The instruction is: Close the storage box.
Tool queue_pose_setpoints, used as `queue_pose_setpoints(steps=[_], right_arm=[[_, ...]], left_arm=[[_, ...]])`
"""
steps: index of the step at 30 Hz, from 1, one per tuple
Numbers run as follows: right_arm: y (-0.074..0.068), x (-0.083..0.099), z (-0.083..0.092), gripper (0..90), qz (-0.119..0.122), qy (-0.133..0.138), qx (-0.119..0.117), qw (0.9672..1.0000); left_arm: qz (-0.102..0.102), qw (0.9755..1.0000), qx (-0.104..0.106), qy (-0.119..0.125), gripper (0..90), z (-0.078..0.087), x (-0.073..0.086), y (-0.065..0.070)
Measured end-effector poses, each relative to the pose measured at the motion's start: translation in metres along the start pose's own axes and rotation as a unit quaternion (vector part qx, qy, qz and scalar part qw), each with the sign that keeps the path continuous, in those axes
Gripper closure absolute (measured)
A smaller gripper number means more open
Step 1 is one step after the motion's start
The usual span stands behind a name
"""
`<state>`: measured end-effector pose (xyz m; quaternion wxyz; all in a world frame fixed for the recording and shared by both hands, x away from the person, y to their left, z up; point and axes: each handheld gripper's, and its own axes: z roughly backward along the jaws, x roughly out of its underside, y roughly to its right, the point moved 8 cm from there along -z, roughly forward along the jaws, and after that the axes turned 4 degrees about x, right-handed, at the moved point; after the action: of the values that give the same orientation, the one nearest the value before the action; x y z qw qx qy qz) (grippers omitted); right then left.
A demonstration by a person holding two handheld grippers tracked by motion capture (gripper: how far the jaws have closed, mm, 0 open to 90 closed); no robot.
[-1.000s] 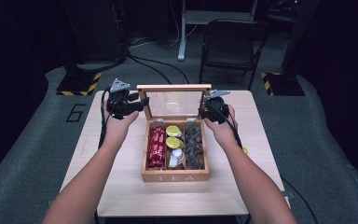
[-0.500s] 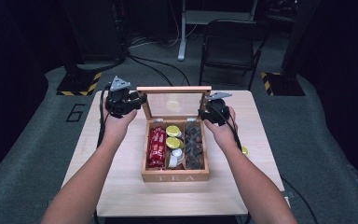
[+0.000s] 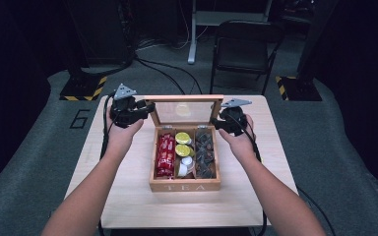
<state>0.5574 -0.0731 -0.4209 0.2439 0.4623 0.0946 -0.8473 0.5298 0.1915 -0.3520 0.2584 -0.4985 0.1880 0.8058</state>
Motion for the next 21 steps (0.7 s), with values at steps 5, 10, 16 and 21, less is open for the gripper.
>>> queue_pose_setpoints(steps=[5,10,16,21], right_arm=[[-0.005,0.001,0.013,56.3,0.007,-0.002,-0.010,0.9999],[-0.011,0.000,0.029,54.2,0.013,0.010,-0.020,0.9997],[-0.014,0.002,0.046,54.0,0.024,0.021,-0.027,0.9991],[-0.017,0.004,0.059,53.8,0.021,0.032,-0.036,0.9986]], left_arm=[[-0.003,1.0000,0.006,-0.004,61.9,0.005,0.006,0.005],[0.007,0.9998,0.018,0.004,60.7,0.009,0.014,0.009],[0.001,0.9996,0.027,-0.002,60.1,0.014,0.022,0.014],[-0.008,0.9995,0.030,-0.006,59.8,0.017,0.028,0.018]])
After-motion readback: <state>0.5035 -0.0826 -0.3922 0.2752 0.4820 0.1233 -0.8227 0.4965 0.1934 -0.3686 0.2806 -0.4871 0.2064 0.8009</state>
